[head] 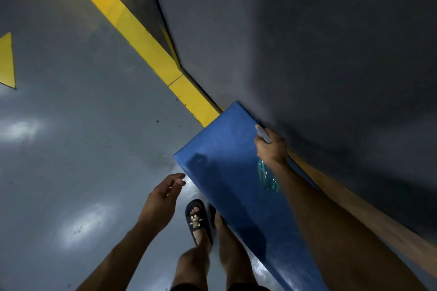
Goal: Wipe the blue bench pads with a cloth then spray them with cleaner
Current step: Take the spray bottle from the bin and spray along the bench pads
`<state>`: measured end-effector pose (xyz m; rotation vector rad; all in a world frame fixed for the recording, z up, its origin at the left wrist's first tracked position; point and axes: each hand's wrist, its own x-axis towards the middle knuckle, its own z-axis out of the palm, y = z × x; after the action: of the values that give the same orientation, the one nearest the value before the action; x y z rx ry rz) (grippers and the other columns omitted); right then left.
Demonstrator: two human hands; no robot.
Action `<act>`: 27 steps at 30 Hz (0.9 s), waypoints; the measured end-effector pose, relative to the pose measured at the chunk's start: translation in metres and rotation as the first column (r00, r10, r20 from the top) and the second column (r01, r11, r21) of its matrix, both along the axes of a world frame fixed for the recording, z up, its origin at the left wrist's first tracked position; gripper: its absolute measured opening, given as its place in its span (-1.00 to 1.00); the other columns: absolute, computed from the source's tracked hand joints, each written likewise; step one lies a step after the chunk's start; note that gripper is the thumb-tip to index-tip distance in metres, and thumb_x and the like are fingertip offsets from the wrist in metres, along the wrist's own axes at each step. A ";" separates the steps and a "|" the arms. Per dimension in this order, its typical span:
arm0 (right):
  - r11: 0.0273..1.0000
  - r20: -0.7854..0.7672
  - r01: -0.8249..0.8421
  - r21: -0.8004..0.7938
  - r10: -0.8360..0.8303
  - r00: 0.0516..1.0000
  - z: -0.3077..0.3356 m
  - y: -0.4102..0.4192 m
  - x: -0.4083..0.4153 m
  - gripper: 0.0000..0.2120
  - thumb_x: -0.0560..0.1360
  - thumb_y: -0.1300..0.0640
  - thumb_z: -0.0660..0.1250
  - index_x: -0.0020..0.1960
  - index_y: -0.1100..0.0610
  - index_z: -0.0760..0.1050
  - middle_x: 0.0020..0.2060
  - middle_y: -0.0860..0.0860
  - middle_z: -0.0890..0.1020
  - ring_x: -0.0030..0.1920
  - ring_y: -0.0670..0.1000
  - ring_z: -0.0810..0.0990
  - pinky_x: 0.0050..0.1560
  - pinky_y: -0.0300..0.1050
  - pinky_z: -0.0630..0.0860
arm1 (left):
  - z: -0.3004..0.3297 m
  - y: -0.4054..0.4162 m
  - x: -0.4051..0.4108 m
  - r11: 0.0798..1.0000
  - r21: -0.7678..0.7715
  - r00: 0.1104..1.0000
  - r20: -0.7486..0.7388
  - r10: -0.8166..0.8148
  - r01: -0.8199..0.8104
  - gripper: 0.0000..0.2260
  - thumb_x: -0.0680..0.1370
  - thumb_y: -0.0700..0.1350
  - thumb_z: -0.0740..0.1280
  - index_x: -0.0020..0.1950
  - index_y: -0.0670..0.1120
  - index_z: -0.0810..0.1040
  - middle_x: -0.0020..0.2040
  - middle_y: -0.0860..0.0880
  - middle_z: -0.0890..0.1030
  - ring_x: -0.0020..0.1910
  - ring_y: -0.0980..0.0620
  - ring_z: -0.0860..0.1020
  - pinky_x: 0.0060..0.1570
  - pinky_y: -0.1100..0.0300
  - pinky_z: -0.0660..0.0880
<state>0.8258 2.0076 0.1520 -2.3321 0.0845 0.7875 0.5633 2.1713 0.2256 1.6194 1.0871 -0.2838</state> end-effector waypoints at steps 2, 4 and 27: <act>0.999 0.032 -0.030 -0.034 0.031 0.999 -0.002 0.011 0.008 -0.76 0.53 -0.08 0.23 -0.31 -0.11 0.37 -0.34 -0.10 0.48 -0.29 0.01 0.48 -0.25 -0.07 0.42 | 0.000 0.000 -0.001 1.000 0.013 1.000 -0.004 0.013 -0.012 -0.83 0.65 0.05 0.18 0.05 0.30 0.51 0.08 0.11 0.65 0.05 0.23 0.58 0.09 0.13 0.50; 0.994 0.026 -0.075 -0.081 0.077 0.997 -0.005 0.019 0.014 -0.81 0.52 -0.10 0.21 -0.22 -0.05 0.42 -0.25 -0.08 0.55 -0.20 0.02 0.53 -0.13 0.00 0.53 | -0.003 0.001 -0.005 1.000 0.001 1.000 -0.006 0.030 -0.030 -0.83 0.63 0.08 0.19 0.02 0.33 0.55 0.06 0.14 0.66 0.05 0.23 0.58 0.06 0.16 0.51; 0.910 0.014 -0.364 -0.199 0.375 0.927 0.001 0.071 -0.192 -0.75 0.48 -0.06 0.24 -0.08 0.13 0.52 -0.01 0.18 0.66 0.06 0.31 0.58 0.03 0.04 0.49 | -0.009 0.075 -0.119 0.997 0.011 0.995 0.058 -0.079 0.078 -0.71 0.60 0.24 0.16 0.21 0.20 0.54 0.13 0.14 0.64 0.15 0.17 0.58 0.20 0.07 0.50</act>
<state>0.6335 2.0783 0.1530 -2.5917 -0.3293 0.9345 0.4446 2.2458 0.2167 1.6705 0.9834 -0.2821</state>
